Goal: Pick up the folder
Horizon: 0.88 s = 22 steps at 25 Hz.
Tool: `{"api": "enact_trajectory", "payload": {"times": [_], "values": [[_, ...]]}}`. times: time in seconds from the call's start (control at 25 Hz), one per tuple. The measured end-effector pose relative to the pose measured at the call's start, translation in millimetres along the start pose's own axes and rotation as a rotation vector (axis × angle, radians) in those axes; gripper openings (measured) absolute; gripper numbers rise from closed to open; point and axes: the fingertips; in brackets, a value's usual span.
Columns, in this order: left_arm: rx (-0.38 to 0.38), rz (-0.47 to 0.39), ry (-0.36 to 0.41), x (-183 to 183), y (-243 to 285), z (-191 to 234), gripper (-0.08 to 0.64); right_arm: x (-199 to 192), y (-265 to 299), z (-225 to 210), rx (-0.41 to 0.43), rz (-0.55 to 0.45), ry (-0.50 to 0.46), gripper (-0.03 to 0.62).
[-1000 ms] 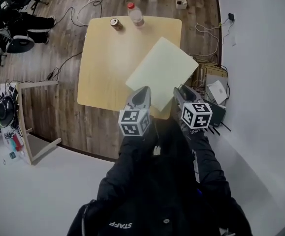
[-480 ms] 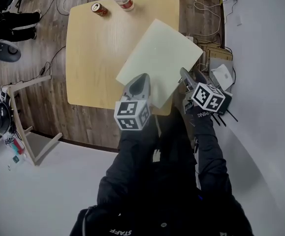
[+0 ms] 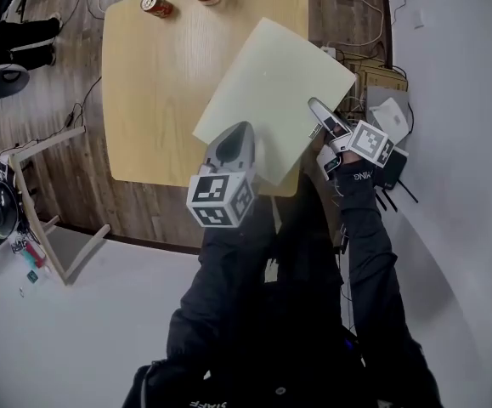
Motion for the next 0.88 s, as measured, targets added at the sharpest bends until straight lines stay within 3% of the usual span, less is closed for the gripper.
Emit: {"api": "enact_trajectory", "payload": {"times": [0.24,0.28,0.32,0.48,0.72,0.88], "values": [[0.011,0.01,-0.01,-8,-1,6,0.035,-9,16,4,0.072,0.057,0.019,0.454],[0.012,0.01,-0.012,-8,-3,7,0.035,-9,17,6,0.083,0.058,0.022,0.441],[0.013,0.009,-0.013,-8,-4,7,0.035,-10,16,9,0.093,0.058,0.026,0.389],[0.021,-0.001,-0.017,-2,-13,7,0.034,-11,10,19,0.11,0.06,0.014,0.345],[0.035,-0.044,-0.01,25,-36,3,0.035,-6,-19,54,0.081,-0.015,-0.062,0.299],[0.049,-0.105,-0.01,53,-54,2,0.035,-5,-34,94,0.077,-0.035,-0.184,0.284]]}}
Point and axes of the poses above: the fingertips, and each gripper's own axes: y forward along the fingers, z to its left, x out of its top, and after that the axes turned 13 degrees about y, right-handed
